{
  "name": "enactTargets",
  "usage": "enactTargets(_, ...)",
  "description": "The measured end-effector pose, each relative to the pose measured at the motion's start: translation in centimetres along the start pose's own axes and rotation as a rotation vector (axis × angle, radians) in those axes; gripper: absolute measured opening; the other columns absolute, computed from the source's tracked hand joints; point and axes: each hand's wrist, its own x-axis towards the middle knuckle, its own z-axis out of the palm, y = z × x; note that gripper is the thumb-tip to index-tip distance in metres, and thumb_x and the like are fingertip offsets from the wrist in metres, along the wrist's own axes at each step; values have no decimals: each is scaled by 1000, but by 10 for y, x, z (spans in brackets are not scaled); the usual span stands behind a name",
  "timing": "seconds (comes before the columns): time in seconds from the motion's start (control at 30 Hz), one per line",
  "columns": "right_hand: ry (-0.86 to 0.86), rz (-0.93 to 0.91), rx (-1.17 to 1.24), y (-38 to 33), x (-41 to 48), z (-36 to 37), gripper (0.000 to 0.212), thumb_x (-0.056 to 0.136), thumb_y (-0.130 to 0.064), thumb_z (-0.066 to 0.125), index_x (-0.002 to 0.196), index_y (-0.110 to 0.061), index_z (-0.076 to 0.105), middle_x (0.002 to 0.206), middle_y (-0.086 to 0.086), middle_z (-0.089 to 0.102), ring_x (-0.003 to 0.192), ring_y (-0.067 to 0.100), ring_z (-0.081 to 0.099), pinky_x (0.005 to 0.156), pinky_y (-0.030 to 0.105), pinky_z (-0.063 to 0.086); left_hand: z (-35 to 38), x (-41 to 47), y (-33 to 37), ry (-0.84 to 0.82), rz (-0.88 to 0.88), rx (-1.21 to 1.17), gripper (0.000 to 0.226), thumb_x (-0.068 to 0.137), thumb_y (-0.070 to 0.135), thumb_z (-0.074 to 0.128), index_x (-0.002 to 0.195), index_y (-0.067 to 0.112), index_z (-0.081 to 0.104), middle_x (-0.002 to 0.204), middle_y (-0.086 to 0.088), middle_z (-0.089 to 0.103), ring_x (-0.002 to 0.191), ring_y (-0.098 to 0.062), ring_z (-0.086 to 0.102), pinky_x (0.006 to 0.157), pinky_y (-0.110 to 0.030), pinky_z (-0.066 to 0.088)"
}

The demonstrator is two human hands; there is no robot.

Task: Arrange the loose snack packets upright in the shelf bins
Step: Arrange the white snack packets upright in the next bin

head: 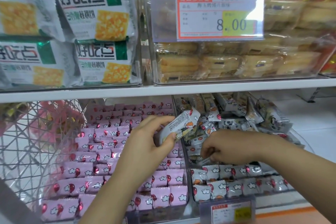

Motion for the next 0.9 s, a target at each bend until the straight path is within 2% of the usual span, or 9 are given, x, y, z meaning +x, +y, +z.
enactTargets(0.13, 5, -12, 34, -1, 0, 1, 32, 97, -25, 50, 128, -20, 55, 124, -2, 59, 109, 12, 56, 97, 30, 46, 1, 1, -1, 2, -3, -7, 34, 85, 17, 65, 108, 42, 60, 93, 21, 57, 88, 1, 56, 62, -7, 40)
enactTargets(0.33, 124, -2, 138, 0, -4, 5, 31, 90, -23, 62, 120, -23, 60, 116, -9, 60, 102, 3, 57, 91, 18, 47, 3, 3, 2, 6, 5, -21, 32, 85, 16, 65, 110, 38, 63, 93, 21, 58, 84, 4, 58, 61, -6, 41)
enactTargets(0.43, 252, -2, 144, -2, -10, 7, 24, 88, -19, 64, 111, -25, 67, 104, -16, 61, 92, -4, 55, 84, 11, 45, 5, 3, 4, -1, 30, -4, 32, 84, 21, 63, 110, 40, 62, 99, 26, 55, 89, 3, 55, 65, -7, 39)
enactTargets(0.5, 351, 5, 154, -2, -19, 7, 23, 87, -16, 63, 107, -27, 69, 95, -19, 58, 88, -5, 54, 84, 15, 47, 7, 3, 5, -8, 49, 18, 33, 85, 21, 64, 110, 42, 61, 101, 27, 55, 91, 3, 54, 69, -12, 42)
enactTargets(0.57, 457, 14, 172, 1, -33, 8, 24, 87, -14, 61, 105, -27, 70, 96, -19, 58, 89, -4, 54, 87, 15, 45, 10, 2, 6, -18, 66, 27, 32, 86, 22, 64, 112, 41, 62, 102, 26, 55, 88, 3, 55, 68, -18, 44)
enactTargets(0.7, 713, 7, 207, 9, -69, 14, 31, 84, -8, 65, 97, -36, 68, 98, -28, 56, 91, -16, 51, 82, -5, 32, 14, -1, 9, -26, 115, 36, 33, 86, 22, 64, 115, 39, 62, 105, 27, 54, 87, 1, 56, 66, -21, 45)
enactTargets(0.8, 880, -26, 277, 17, -100, 24, 43, 80, -2, 68, 89, -43, 64, 96, -33, 61, 100, -15, 53, 84, -3, 34, 14, -4, 14, -18, 159, 52, 30, 87, 26, 62, 114, 39, 62, 107, 28, 52, 92, 3, 55, 71, -22, 48)
enactTargets(0.9, 948, -59, 388, 31, -124, 41, 46, 80, 2, 68, 90, -42, 70, 102, -26, 66, 104, -7, 58, 88, 9, 43, 14, -8, 17, -26, 175, 72, 32, 86, 26, 62, 116, 38, 61, 107, 29, 52, 94, 3, 54, 70, -20, 46)
